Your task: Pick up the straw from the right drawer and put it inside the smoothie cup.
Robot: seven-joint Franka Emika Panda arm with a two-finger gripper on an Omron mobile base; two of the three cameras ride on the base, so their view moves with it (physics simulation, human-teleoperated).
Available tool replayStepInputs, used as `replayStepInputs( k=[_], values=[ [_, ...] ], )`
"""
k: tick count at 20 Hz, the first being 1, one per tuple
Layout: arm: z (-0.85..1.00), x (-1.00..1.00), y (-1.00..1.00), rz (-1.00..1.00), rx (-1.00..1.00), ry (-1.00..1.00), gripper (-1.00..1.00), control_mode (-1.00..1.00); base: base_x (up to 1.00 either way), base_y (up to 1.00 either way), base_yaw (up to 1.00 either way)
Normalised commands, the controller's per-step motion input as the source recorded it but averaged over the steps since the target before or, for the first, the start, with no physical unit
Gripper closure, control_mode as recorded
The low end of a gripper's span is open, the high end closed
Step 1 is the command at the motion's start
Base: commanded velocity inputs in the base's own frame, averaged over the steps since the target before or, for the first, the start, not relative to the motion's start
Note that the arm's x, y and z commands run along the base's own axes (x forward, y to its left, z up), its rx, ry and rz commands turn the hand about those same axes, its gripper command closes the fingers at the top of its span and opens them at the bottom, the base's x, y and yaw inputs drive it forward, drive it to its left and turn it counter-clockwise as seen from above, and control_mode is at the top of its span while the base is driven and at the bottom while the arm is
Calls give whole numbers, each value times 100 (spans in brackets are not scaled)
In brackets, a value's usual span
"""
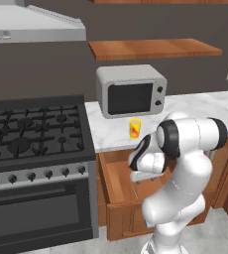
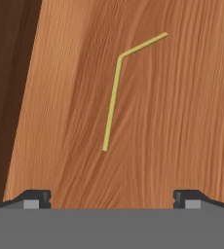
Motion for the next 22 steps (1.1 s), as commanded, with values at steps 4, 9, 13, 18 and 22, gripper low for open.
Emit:
replayStepInputs(
  k=[4, 9, 13, 18, 22],
  values=[
    [-21, 5, 4, -4, -3, 0, -100, -100, 0, 0, 0],
    [-13, 14, 0, 0, 0, 1, -100, -100, 0, 0, 0],
    [-19, 14, 0, 0, 0, 0, -100, -100, 0, 0, 0],
    [-24, 14, 0, 0, 0, 0, -100, -100, 0, 0, 0],
    [-23, 17, 0, 0, 0, 0, -100, -100, 0, 0, 0]
  ],
)
